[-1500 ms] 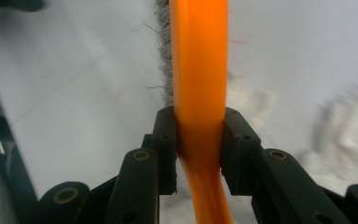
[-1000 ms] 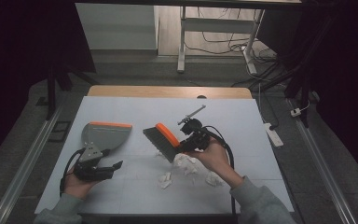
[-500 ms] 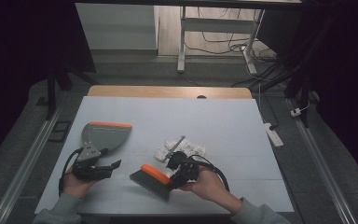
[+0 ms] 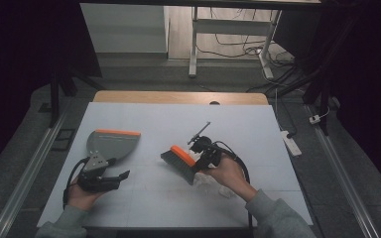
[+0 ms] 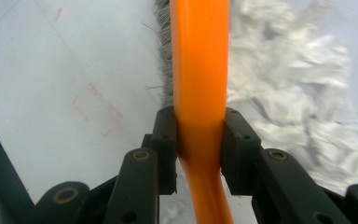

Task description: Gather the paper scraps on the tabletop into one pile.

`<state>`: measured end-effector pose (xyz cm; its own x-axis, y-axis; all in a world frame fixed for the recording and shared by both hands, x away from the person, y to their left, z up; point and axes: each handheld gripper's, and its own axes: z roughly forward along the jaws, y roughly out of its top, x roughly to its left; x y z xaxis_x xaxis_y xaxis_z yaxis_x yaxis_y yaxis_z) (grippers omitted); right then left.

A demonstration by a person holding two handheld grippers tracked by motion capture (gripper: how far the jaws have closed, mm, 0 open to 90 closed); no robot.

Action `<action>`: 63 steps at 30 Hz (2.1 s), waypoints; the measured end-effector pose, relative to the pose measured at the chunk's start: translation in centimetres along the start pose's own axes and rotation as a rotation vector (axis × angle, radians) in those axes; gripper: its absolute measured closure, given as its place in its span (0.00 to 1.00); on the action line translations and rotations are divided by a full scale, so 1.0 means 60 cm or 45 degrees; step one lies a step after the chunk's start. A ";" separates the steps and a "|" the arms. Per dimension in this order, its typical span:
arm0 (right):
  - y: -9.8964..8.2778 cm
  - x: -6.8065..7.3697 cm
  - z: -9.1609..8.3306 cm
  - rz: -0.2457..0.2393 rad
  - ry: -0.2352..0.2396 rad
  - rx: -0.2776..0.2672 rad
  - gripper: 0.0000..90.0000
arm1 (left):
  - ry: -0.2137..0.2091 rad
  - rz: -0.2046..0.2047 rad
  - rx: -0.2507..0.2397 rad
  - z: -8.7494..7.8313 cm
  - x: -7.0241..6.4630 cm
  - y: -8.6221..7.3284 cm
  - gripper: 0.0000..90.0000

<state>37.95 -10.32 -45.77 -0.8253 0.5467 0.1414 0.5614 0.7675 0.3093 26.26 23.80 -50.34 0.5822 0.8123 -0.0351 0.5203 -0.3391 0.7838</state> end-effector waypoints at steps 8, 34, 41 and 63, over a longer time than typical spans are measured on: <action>0.002 0.020 -0.055 -0.007 0.030 -0.198 0.77 | 0.001 0.004 0.007 0.002 -0.001 0.001 0.34; 0.042 -0.033 0.016 0.188 0.076 -0.101 0.77 | -0.008 0.013 0.003 0.003 -0.002 0.002 0.34; 0.023 -0.018 -0.043 0.130 0.126 -0.264 0.77 | -0.004 0.012 0.009 0.004 -0.002 0.001 0.34; -0.135 0.006 -0.079 -0.226 0.139 -0.033 0.77 | -0.003 0.020 0.019 0.009 -0.006 0.005 0.34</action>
<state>32.80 -17.91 -43.77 -0.9136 0.3630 0.1829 0.4059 0.8392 0.3620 26.53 23.15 -50.43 0.5918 0.8057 -0.0244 0.5205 -0.3589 0.7748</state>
